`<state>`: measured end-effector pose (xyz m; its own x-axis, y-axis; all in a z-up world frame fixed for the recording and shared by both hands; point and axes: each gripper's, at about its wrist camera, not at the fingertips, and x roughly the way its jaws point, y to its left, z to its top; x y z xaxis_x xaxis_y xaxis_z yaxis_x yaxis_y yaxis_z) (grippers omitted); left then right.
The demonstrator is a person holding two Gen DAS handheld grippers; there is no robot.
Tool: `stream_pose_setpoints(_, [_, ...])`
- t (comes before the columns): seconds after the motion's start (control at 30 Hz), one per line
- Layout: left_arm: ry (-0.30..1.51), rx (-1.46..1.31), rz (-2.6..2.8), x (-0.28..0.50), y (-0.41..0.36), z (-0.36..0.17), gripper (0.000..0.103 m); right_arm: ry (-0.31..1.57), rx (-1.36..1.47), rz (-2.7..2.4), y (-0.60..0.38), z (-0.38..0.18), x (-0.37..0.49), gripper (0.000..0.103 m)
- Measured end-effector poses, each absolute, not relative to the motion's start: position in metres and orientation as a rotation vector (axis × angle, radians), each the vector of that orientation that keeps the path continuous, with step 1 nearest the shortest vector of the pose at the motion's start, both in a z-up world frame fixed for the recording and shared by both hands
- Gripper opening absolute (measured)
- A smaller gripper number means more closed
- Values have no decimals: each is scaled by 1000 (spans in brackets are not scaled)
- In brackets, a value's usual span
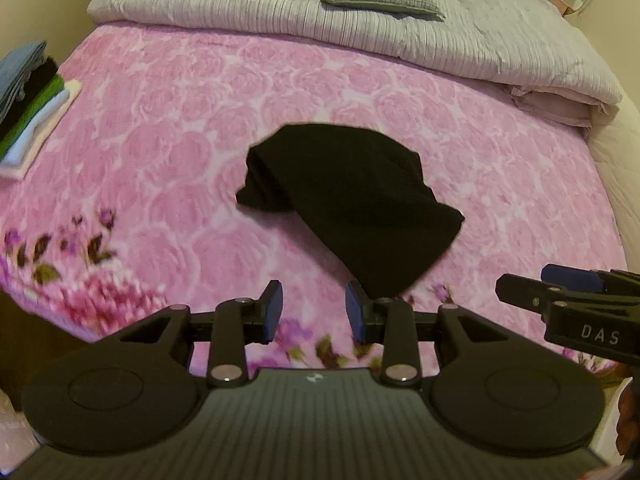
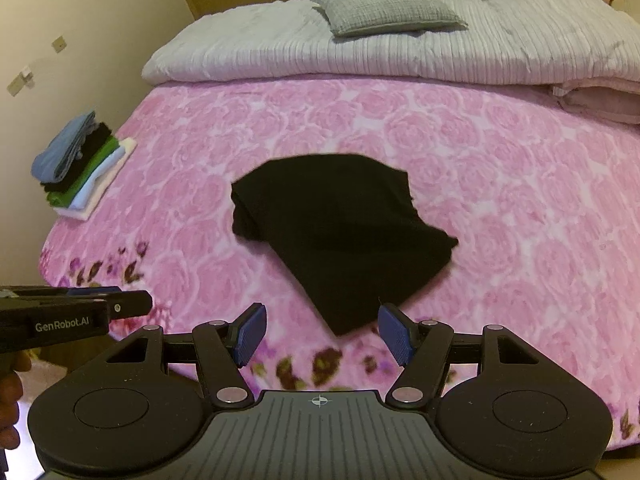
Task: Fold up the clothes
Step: 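Move both open grippers over the black garment lying on the bed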
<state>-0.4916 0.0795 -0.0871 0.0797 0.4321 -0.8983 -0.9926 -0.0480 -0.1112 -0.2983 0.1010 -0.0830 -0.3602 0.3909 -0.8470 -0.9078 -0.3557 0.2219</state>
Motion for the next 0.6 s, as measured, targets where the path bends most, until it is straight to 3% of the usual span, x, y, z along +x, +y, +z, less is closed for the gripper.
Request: stream_pose_setpoints(0.6, [859,-932,1167,-546,158,-103,32,959,-854,1645,149,-90,-366,66])
